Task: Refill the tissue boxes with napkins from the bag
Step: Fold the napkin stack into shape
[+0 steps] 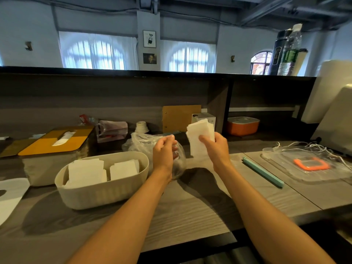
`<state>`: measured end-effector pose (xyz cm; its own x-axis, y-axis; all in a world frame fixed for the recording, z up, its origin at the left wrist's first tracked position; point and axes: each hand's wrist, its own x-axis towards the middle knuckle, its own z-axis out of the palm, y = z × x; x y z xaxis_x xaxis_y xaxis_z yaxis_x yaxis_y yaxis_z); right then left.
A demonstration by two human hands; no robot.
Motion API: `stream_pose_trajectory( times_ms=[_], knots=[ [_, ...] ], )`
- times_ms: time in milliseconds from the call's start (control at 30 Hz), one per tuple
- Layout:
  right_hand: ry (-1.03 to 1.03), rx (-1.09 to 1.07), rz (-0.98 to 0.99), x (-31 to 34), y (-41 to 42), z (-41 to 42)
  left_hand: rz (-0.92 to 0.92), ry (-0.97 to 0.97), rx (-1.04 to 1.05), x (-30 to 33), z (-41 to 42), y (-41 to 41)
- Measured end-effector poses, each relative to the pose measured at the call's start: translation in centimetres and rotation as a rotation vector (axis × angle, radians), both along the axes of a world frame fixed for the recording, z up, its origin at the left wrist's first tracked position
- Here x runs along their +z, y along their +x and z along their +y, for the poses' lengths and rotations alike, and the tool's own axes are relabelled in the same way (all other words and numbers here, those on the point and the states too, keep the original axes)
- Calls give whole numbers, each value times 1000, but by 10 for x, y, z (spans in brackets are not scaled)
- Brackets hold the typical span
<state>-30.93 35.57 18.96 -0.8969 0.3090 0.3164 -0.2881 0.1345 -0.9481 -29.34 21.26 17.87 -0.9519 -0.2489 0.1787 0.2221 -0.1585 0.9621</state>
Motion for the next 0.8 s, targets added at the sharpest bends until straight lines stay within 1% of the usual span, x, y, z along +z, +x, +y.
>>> stream_pose_trajectory(
  times_ms=[67,133,200,267,333,400,467,500,567,633,733,800],
  knots=[
    [246,-120,127,-2,2,2,9,103,-170,2,5,6],
    [368,-78,195,-5,3,-5,-19,169,-309,1,10,9],
    [387,38,156,-7,2,-14,-68,223,-336,-1,10,10],
    [305,153,85,-6,2,-20,-135,319,-343,-3,7,7],
    [322,211,43,-5,4,-21,-203,359,-347,-4,4,5],
    [363,244,51,-5,5,-20,-267,267,-323,-4,5,5],
    [347,268,86,-3,5,-18,-301,88,-213,-6,6,1],
    [334,270,103,-3,5,-16,-304,37,-152,-7,8,0],
    [323,268,130,-1,5,-14,-317,54,-83,-6,9,-1],
    [334,255,142,0,5,-15,-330,151,-72,-3,8,0],
    [380,202,72,2,7,-16,-318,212,-19,-2,4,-3],
    [341,183,71,4,9,-15,-309,228,-6,-4,2,-3]
  ],
)
